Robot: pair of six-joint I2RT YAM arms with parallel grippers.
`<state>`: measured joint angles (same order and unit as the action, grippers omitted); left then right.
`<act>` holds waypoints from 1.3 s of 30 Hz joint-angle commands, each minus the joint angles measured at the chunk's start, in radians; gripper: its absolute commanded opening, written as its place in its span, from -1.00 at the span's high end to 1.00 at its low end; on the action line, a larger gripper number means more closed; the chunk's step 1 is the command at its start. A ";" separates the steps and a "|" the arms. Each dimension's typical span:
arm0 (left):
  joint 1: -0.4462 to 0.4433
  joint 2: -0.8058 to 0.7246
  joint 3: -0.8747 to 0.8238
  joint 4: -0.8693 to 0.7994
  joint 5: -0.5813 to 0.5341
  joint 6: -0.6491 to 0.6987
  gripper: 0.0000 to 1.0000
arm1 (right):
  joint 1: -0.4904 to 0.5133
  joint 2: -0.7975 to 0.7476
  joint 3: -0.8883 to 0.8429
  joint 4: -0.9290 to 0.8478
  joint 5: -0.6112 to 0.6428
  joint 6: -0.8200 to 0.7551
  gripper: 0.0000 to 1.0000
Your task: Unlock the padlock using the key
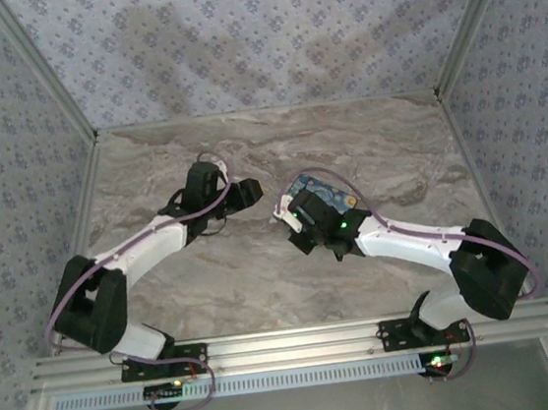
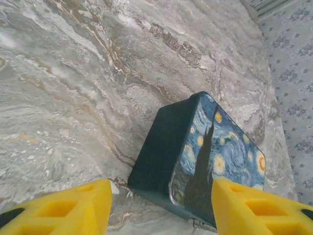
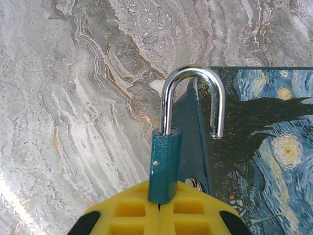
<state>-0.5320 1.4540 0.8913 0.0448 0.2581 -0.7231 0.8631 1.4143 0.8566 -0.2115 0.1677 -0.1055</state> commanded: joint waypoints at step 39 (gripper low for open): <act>0.098 -0.835 -0.307 -0.670 -0.251 -0.127 -0.97 | 0.128 0.479 0.404 -0.019 -0.359 0.304 1.00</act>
<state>-0.4427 0.6334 0.5873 -0.6113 0.0059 -0.8330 0.9871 1.8641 1.2282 -0.2276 -0.1570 0.1631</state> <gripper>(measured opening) 0.985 0.065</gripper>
